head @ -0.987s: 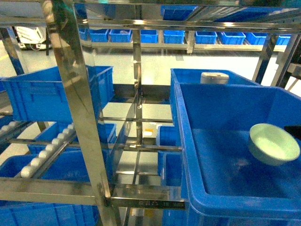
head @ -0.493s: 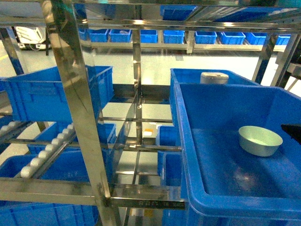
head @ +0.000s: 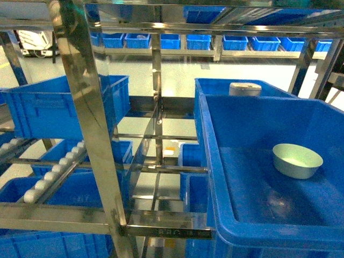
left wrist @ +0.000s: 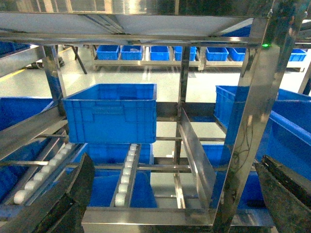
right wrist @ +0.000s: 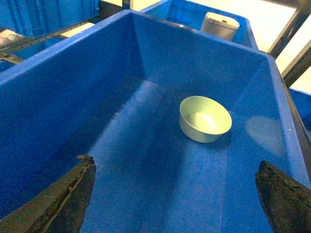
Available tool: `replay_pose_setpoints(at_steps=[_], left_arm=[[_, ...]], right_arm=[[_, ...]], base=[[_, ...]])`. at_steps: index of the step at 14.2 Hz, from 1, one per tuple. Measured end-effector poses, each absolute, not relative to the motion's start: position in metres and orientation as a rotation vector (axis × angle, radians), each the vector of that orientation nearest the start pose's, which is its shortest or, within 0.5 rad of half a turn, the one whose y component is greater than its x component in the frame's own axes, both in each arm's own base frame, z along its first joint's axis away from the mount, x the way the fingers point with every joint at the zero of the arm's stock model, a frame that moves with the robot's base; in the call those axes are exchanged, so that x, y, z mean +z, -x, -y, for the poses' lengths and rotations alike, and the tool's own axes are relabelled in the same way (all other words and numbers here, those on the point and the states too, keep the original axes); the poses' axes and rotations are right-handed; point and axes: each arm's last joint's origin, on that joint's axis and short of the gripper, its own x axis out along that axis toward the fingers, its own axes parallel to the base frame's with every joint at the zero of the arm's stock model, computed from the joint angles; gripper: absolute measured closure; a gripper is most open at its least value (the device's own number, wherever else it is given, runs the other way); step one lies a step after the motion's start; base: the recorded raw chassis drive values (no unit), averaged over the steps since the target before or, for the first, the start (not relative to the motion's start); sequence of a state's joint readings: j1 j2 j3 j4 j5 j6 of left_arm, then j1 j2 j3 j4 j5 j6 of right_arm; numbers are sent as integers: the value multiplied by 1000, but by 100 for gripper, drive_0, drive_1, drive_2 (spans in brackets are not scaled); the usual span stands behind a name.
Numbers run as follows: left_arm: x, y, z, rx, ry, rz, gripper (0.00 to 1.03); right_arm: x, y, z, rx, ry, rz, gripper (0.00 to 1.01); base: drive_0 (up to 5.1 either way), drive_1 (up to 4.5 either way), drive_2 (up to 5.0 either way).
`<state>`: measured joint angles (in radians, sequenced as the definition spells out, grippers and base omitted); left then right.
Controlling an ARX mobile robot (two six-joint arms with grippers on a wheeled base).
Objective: Place green bowl on second shelf with right arm
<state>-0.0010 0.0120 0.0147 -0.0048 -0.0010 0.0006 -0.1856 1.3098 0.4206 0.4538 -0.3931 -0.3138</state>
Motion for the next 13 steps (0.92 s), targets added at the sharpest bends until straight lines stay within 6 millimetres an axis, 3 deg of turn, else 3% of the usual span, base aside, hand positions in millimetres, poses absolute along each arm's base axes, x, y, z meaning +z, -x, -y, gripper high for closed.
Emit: replay_pose_setpoints(at_steps=[3, 5, 7, 10, 12, 13], left_arm=[[167, -98, 0, 0, -1, -2, 5], [167, -98, 0, 0, -1, -2, 5], [167, -98, 0, 0, -1, -2, 5], [167, -98, 0, 0, -1, -2, 5], [167, -98, 0, -1, -1, -3, 5], [167, -98, 0, 0, -1, -2, 5]], right_arm=[[197, -187, 26, 306, 170, -315, 3], [217, -143, 26, 301, 154, -277, 3], [222, -105, 23, 290, 137, -267, 3], [225, -98, 21, 287, 152, -237, 3], [213, -96, 12, 94, 127, 4, 28], [210, -97, 12, 12, 68, 10, 43]], base=[[0, 0, 0], [0, 0, 0], [0, 0, 0], [0, 0, 0], [0, 0, 0], [0, 0, 0]])
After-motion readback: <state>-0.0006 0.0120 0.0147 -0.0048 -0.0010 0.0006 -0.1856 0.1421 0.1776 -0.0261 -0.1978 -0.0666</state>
